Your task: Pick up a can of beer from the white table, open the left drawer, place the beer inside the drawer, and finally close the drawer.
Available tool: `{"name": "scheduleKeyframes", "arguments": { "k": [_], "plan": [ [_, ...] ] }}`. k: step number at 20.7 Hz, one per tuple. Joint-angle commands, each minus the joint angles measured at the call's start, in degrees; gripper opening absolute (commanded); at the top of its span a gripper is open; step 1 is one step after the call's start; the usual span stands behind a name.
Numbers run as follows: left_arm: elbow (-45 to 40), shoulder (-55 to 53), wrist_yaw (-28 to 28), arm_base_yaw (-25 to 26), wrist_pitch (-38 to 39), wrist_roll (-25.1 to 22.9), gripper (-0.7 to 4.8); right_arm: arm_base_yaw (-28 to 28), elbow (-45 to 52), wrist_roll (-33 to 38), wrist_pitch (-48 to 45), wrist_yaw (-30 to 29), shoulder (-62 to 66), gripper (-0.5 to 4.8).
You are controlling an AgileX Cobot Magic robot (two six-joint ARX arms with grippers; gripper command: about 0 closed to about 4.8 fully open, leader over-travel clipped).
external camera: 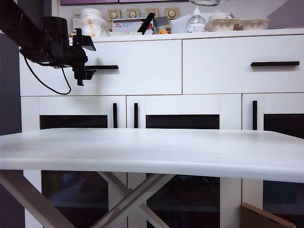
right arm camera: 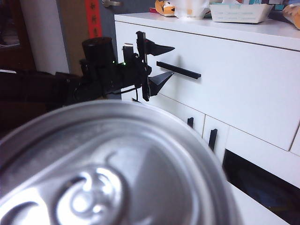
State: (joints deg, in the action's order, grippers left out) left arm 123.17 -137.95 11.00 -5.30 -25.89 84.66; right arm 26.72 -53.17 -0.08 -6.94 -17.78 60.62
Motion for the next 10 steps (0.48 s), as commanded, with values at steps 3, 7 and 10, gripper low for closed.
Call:
{"name": "scheduleKeyframes", "arguments": {
  "k": [3, 7, 10],
  "plan": [
    [0.7, -0.4, 0.1, -0.1, 1.6, -2.0, 3.55, 0.0, -0.7, -0.2, -3.6, -0.1, -0.5, 0.53],
    [0.7, -0.5, -1.1, -0.1, 1.8, -2.0, 3.55, 0.0, -0.7, -0.2, -3.6, -0.1, -0.5, 0.53],
    [0.9, -1.1, -0.9, -0.1, 1.8, -1.5, 3.54, 0.0, -0.7, -0.2, -3.6, -0.2, -0.5, 0.53]
  ]
}}
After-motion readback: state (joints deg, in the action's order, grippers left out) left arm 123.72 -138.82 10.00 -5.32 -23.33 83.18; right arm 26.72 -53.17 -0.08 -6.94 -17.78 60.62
